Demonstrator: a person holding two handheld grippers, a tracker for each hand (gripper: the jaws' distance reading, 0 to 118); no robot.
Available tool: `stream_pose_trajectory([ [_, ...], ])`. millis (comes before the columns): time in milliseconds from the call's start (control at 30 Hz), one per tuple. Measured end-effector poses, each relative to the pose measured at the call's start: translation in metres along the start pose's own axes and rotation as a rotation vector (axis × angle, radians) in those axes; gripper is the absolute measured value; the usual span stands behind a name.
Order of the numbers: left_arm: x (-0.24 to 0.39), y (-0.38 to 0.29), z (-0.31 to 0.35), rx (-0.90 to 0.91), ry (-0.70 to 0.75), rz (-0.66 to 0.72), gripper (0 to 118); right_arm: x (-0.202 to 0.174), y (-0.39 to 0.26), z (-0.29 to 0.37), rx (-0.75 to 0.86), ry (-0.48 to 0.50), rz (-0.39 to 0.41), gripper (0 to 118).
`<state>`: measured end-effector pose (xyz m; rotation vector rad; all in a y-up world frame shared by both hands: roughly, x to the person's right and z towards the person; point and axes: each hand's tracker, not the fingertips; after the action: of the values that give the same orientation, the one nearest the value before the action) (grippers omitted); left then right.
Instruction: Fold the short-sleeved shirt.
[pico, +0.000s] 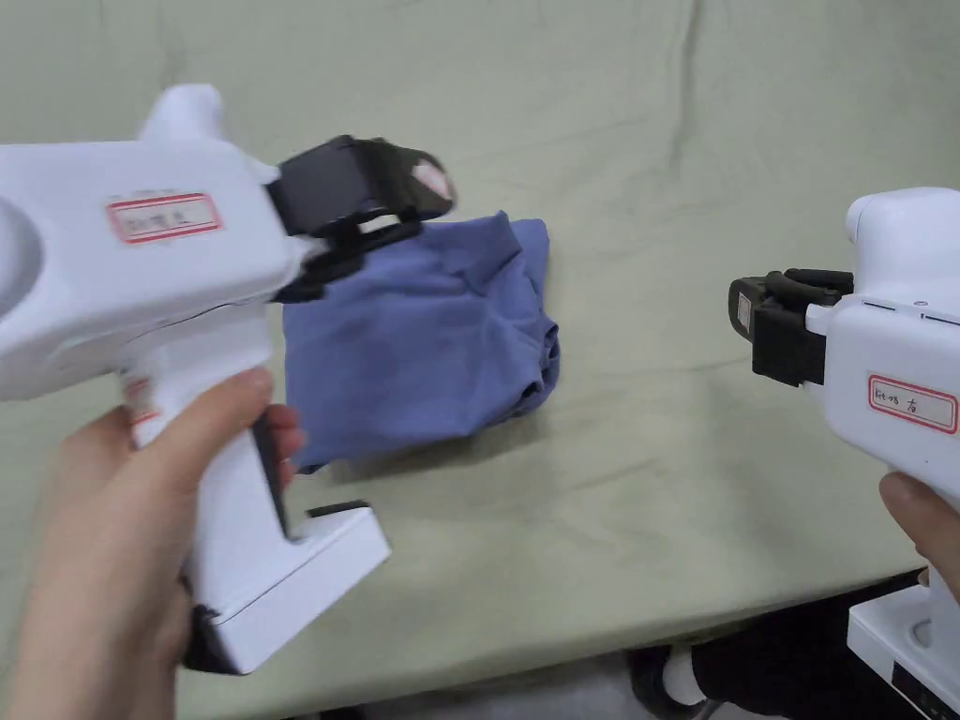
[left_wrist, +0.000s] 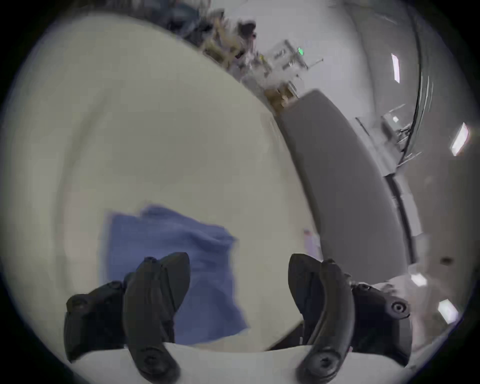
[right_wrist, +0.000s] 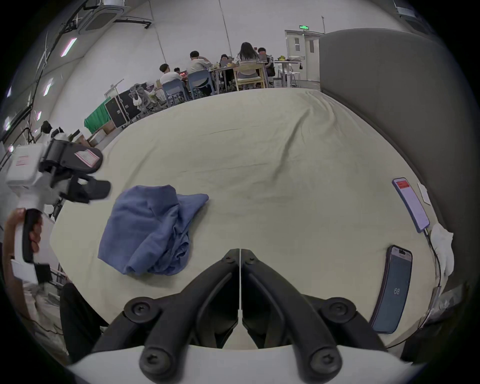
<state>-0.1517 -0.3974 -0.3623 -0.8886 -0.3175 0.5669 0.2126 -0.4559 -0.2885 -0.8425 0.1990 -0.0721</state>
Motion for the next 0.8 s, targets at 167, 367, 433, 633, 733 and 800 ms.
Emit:
stream_pose_trajectory([
  [167,0.011,-0.038,-0.019,-0.077,0.263,-0.323,0,-0.006,-0.002,0.0,-0.011,0.0,0.014,4],
  [367,0.04,-0.083,-0.138,-0.31,0.112,-0.463,0,0.0,-0.002,-0.005,-0.035,-0.037,0.028,4],
  [433,0.054,-0.096,-0.17,-0.329,0.198,-0.606,0,0.004,-0.002,-0.005,-0.038,-0.047,0.019,4],
  [633,0.085,-0.067,-0.155,-0.282,0.0,-0.499,0,0.01,-0.002,-0.004,-0.036,-0.046,-0.005,4],
  [733,0.1,-0.054,-0.103,-0.17,-0.083,-0.529,0,0.004,0.003,0.002,-0.019,-0.035,-0.005,4],
  [800,0.098,-0.042,-0.064,-0.114,-0.079,-0.519,0,-0.004,0.009,0.007,-0.003,-0.021,0.009,4],
])
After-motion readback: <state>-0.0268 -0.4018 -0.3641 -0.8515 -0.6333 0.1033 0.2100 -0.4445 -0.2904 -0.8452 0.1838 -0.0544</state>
